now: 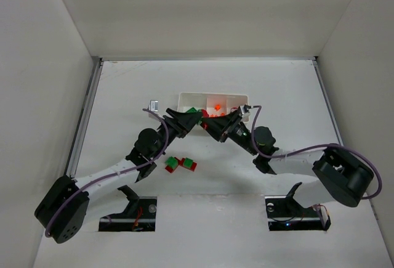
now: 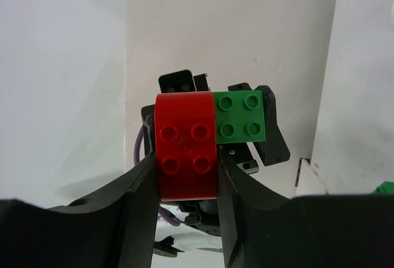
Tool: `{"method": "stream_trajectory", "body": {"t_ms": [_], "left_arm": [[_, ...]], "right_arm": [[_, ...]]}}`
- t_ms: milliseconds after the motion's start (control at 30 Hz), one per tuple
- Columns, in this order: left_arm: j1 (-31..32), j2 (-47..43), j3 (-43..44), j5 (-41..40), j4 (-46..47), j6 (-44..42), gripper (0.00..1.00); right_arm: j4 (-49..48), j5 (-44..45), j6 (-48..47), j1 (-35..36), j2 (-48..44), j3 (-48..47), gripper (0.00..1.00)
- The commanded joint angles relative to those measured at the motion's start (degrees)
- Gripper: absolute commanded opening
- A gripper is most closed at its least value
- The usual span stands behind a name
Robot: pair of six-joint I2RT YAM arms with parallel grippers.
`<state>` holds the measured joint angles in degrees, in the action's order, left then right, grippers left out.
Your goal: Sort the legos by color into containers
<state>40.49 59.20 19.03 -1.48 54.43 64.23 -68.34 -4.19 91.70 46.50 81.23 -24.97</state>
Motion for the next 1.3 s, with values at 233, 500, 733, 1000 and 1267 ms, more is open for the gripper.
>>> {"method": "stream_trajectory", "body": {"t_ms": [233, 500, 733, 1000, 1267], "left_arm": [[-1.16, -1.37, 3.65, 3.67, -4.25, -4.9, 0.43], [-3.27, -1.98, 3.65, 5.52, -5.74, -5.08, 0.42], [-4.41, -1.81, 4.09, 5.17, -9.78, -9.02, 0.42], [-4.5, -0.49, 6.81, 1.92, -17.16, -15.79, 0.42], [-4.24, 4.16, 11.55, -2.03, -21.3, -20.54, 0.42]], "right_arm": [[21.29, -1.18, -13.82, -5.5, -15.74, -0.25, 0.23], [39.91, 1.36, -26.11, -9.63, -25.05, -2.53, 0.23], [64.18, 15.76, -43.86, -10.95, -27.01, -10.61, 0.23], [65.35, 22.11, -53.55, -12.71, -12.61, -17.65, 0.25], [61.93, 24.49, -56.19, -14.99, -6.79, -20.55, 0.38]]}}
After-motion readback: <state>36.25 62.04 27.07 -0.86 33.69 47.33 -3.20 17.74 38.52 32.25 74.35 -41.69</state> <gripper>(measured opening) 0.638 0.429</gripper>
